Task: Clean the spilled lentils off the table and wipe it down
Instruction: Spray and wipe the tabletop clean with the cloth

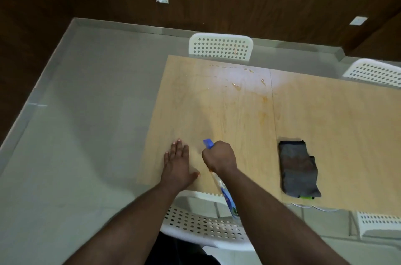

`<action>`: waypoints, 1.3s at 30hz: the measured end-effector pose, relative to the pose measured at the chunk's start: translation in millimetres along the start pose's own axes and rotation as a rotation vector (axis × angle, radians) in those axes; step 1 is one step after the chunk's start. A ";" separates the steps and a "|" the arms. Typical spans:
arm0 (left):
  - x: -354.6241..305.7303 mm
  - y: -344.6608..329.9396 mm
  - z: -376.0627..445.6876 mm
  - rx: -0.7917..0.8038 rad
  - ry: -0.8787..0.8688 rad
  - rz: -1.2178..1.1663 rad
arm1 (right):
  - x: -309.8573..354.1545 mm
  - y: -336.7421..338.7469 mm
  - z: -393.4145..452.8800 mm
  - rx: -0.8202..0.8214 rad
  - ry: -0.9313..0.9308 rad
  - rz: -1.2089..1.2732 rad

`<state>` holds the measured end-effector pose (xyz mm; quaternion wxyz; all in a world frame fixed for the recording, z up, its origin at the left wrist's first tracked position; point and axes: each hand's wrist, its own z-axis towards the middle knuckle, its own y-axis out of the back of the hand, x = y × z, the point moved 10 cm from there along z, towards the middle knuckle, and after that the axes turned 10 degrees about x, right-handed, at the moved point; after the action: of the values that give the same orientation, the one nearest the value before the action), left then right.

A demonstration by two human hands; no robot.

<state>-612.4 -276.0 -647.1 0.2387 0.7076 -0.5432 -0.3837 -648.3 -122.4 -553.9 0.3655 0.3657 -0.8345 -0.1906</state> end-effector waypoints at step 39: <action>-420.9 -63.7 38.9 0.081 -0.353 0.240 | -276.9 406.1 -18.6 -0.698 0.409 0.733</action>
<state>-654.9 146.5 -598.7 0.1551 0.5688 -0.6719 -0.4482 -696.7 352.2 -434.1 0.6626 -0.0628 -0.7062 -0.2413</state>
